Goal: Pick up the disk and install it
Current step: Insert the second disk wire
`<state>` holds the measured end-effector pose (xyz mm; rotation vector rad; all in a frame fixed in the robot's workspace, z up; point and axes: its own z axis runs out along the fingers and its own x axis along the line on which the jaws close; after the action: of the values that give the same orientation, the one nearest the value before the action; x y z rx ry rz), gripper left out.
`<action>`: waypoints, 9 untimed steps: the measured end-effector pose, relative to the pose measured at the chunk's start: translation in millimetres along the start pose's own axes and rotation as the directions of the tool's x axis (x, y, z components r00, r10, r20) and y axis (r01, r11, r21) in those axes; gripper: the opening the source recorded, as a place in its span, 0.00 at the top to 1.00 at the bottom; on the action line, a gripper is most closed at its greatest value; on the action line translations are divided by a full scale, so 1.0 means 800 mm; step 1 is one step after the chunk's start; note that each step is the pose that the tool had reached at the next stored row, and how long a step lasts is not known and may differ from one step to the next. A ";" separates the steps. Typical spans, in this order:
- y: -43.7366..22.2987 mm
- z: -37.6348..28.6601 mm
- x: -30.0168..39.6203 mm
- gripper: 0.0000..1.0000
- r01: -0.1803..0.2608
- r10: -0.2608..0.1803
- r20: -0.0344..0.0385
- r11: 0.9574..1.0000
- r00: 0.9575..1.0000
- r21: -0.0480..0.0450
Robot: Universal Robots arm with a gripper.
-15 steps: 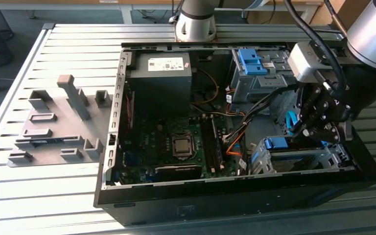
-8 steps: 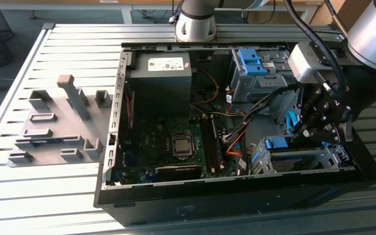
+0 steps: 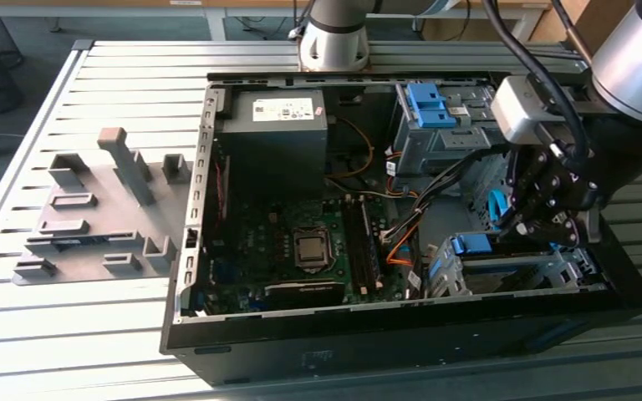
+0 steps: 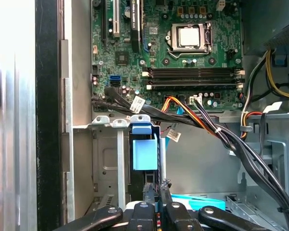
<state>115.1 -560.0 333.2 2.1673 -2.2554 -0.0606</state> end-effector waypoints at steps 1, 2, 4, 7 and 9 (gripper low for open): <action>0.0000 0.0005 0.0001 0.84 0.000 0.000 0.000 1.000 1.000 0.000; -0.0001 0.0010 0.0002 0.84 0.000 0.000 0.001 1.000 1.000 0.000; -0.0004 0.0021 0.0006 0.84 -0.001 0.001 0.001 1.000 1.000 0.000; -0.0010 0.0042 0.0013 0.84 -0.001 0.001 0.001 1.000 1.000 0.000; -0.0013 0.0046 0.0015 0.84 -0.002 0.002 0.001 1.000 1.000 0.000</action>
<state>115.9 -561.2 329.4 2.1661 -2.2578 -0.0621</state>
